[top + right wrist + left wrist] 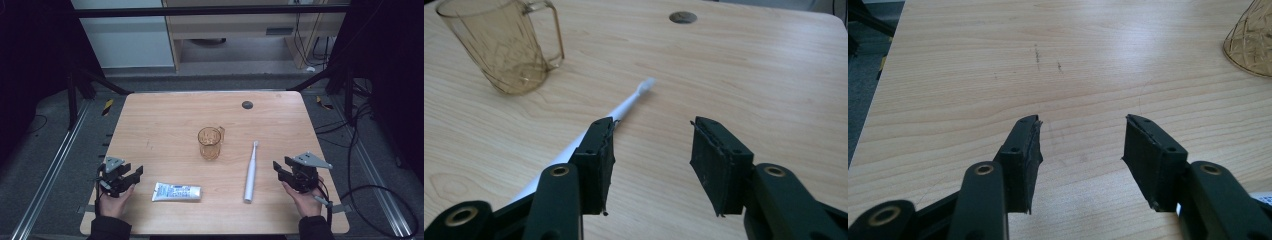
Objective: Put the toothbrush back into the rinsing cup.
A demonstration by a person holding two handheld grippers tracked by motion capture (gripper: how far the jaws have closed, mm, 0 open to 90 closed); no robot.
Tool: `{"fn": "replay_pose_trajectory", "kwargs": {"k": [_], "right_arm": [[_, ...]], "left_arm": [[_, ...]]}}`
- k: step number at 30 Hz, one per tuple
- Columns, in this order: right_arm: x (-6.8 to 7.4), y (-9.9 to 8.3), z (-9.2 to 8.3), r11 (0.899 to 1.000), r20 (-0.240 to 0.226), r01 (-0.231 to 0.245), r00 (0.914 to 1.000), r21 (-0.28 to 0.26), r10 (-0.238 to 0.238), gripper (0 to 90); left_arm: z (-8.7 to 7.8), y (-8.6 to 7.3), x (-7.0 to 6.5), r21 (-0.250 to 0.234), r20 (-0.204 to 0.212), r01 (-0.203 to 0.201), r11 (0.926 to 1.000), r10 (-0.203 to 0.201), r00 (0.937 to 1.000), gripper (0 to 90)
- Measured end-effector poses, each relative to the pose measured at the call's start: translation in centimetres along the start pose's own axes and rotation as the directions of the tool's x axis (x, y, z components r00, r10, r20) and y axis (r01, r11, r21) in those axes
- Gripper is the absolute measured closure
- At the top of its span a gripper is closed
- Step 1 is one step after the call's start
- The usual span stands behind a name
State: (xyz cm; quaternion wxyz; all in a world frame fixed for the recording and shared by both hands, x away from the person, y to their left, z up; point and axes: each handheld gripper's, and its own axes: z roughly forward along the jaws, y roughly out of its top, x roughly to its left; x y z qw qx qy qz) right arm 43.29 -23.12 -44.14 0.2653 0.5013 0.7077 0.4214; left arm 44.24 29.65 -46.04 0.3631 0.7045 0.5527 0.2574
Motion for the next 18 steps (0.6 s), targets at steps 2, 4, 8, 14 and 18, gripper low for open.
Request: {"fn": "replay_pose_trajectory", "kwargs": {"k": [2,4,8,14,18], "right_arm": [[0.5,0.3,0.3,1.0,-0.002,0.004,1.0,-0.009,-0.004,53.4],[1.0,0.6,0.8,1.0,0.002,0.014,0.9999,-0.01,-0.014,55.2],[1.2,0.9,1.4,1.0,0.003,0.026,0.9997,-0.012,-0.026,57.2],[1.5,1.4,2.8,1.0,0.005,0.026,0.9996,0.005,-0.026,65.1],[1.8,1.6,3.8,0.999,0.004,0.037,0.9993,0.023,-0.037,70.5]], "left_arm": [[0.0,0.0,0.0,-0.001,0.004,0.0,1.0,0.0,1.0,48.5],[-0.1,0.1,-0.1,-0.001,0.004,0.001,1.0,-0.001,1.0,49.7],[0.0,0.1,0.0,-0.001,0.006,0.005,1.0,-0.005,1.0,50.9],[-0.1,0.1,-0.2,-0.004,0.005,0.006,1.0,-0.006,1.0,54.1],[-0.1,0.1,-0.2,-0.003,0.008,0.006,1.0,-0.006,1.0,56.6]]}}
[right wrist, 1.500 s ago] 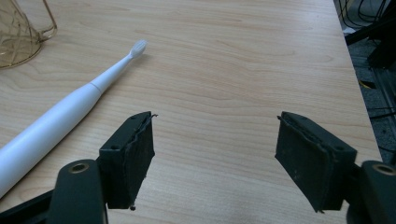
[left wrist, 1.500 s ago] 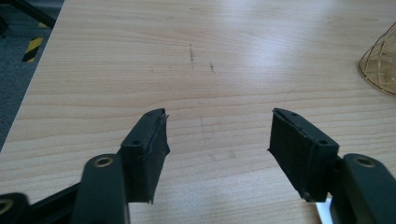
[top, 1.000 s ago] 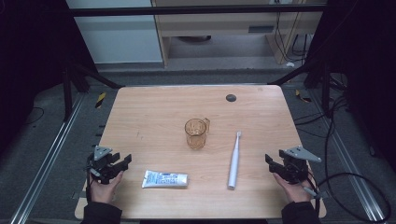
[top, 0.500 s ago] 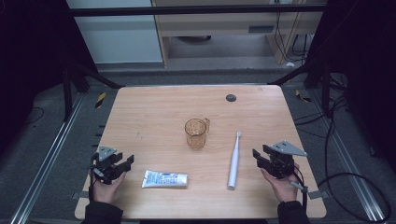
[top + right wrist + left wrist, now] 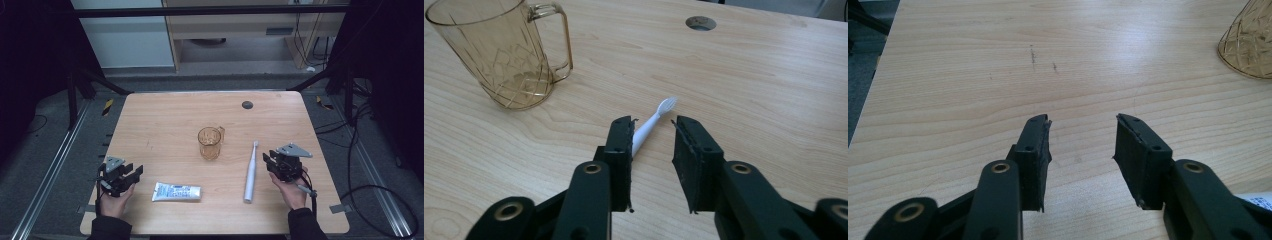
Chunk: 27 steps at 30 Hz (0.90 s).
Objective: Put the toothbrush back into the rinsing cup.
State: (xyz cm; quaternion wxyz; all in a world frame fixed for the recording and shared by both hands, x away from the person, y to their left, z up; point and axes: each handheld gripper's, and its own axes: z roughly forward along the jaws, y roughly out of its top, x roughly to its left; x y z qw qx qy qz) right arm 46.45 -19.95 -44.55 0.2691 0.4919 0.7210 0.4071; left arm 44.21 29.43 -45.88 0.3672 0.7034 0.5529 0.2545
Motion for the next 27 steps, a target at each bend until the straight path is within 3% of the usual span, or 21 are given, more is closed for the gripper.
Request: {"fn": "replay_pose_trajectory", "kwargs": {"k": [10,27], "right_arm": [[0.9,-0.5,2.7,0.996,0.003,0.044,0.999,0.083,-0.044,80.2],[0.8,-1.1,4.9,0.988,-0.005,0.016,0.9999,0.152,-0.016,90.0]], "left_arm": [[0.0,0.0,-0.2,-0.001,-0.003,-0.011,0.9999,0.011,0.9999,57.7],[0.1,0.0,-0.2,0.007,-0.002,-0.023,0.9997,0.023,0.9997,58.8]]}}
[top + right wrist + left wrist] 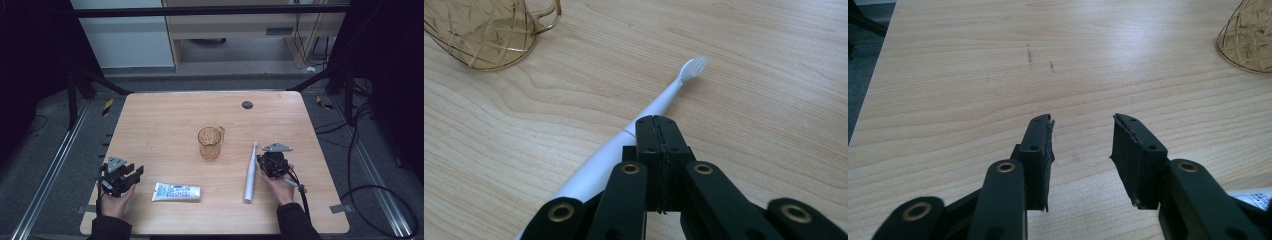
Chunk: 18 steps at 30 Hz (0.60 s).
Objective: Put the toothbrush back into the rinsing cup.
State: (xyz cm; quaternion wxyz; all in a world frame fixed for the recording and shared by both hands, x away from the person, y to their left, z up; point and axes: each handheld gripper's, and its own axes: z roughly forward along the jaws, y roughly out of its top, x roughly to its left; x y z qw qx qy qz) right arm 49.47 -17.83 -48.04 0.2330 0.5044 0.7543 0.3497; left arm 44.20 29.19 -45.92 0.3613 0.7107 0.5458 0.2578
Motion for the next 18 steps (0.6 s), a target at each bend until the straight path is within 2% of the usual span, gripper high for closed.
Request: {"fn": "replay_pose_trajectory", "kwargs": {"k": [5,18], "right_arm": [[-0.1,0.0,0.5,1.0,0.019,0.01,0.9998,0.012,-0.01,90.0],[0.0,-0.1,1.1,1.0,0.012,0.012,0.9998,0.027,-0.013,90.0]], "left_arm": [[0.0,0.0,0.0,0.001,-0.002,-0.002,1.0,0.002,1.0,58.9],[0.1,0.0,-0.1,0.006,-0.001,-0.003,1.0,0.003,1.0,59.9]]}}
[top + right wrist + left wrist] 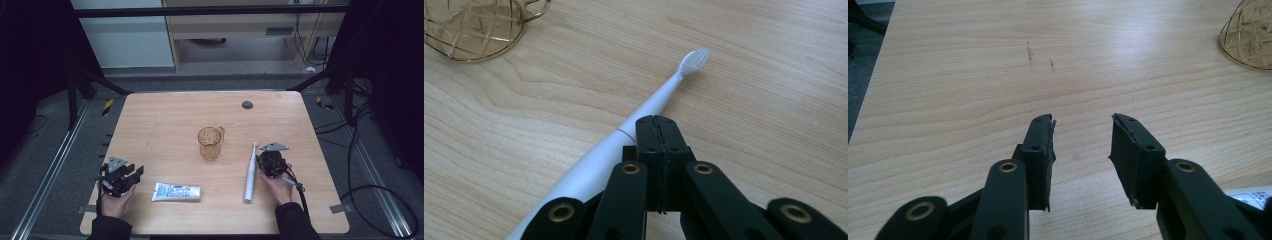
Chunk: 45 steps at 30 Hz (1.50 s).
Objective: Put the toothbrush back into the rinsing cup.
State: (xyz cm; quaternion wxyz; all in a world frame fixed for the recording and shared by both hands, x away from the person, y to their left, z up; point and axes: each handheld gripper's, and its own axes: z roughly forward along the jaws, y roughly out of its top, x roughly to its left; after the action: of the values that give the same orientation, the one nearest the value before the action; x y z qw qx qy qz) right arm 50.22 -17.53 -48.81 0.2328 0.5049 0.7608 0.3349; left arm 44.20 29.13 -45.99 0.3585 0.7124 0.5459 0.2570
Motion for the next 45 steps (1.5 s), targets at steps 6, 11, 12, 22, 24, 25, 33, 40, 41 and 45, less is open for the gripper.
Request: {"fn": "replay_pose_trajectory", "kwargs": {"k": [6,11,12,22,24,25,33,40,41,45], "right_arm": [[0.0,0.0,0.1,1.0,-0.005,0.004,1.0,0.006,-0.004,90.0],[0.1,-0.1,0.3,1.0,-0.019,0.003,0.9998,0.013,-0.003,90.0],[0.2,-0.2,0.4,1.0,-0.019,0.005,0.9998,0.016,-0.005,90.0],[0.5,-0.2,0.6,1.0,-0.036,0.017,0.9992,0.021,-0.017,90.0],[0.7,-0.2,0.6,1.0,-0.041,0.018,0.999,0.023,-0.017,90.0],[0.7,-0.2,0.6,0.999,-0.041,0.023,0.9989,0.023,-0.022,90.0],[1.1,-0.1,0.5,0.999,-0.068,0.039,0.997,0.018,-0.038,90.0],[1.5,0.0,0.5,0.998,-0.084,0.055,0.9951,0.025,-0.053,90.0],[1.6,0.1,0.5,0.998,-0.088,0.057,0.9946,0.027,-0.055,90.0],[1.8,0.1,0.4,0.998,-0.096,0.063,0.9936,0.027,-0.06,90.0]], "left_arm": [[0.1,0.0,0.1,0.003,0.003,-0.001,1.0,0.001,1.0,60.0],[0.1,0.0,0.0,0.008,0.011,-0.002,1.0,0.002,0.9999,62.4],[0.1,0.0,0.0,0.012,0.015,-0.004,0.9999,0.004,0.9999,63.1],[0.2,0.0,0.1,0.011,0.021,-0.005,0.9999,0.005,0.9998,63.2],[0.2,0.0,0.1,0.01,0.02,-0.005,0.9999,0.005,0.9998,63.1],[0.2,0.0,0.1,0.012,0.021,-0.005,0.9999,0.005,0.9998,63.0],[0.2,0.0,0.0,0.011,0.023,-0.009,0.9999,0.008,0.9997,63.2],[0.1,0.0,-0.1,0.008,0.023,-0.012,0.9999,0.011,0.9997,63.1],[0.1,0.0,-0.1,0.01,0.024,-0.012,0.9999,0.011,0.9996,63.1],[0.1,0.0,0.0,0.01,0.026,-0.01,0.9999,0.01,0.9996,63.1]]}}
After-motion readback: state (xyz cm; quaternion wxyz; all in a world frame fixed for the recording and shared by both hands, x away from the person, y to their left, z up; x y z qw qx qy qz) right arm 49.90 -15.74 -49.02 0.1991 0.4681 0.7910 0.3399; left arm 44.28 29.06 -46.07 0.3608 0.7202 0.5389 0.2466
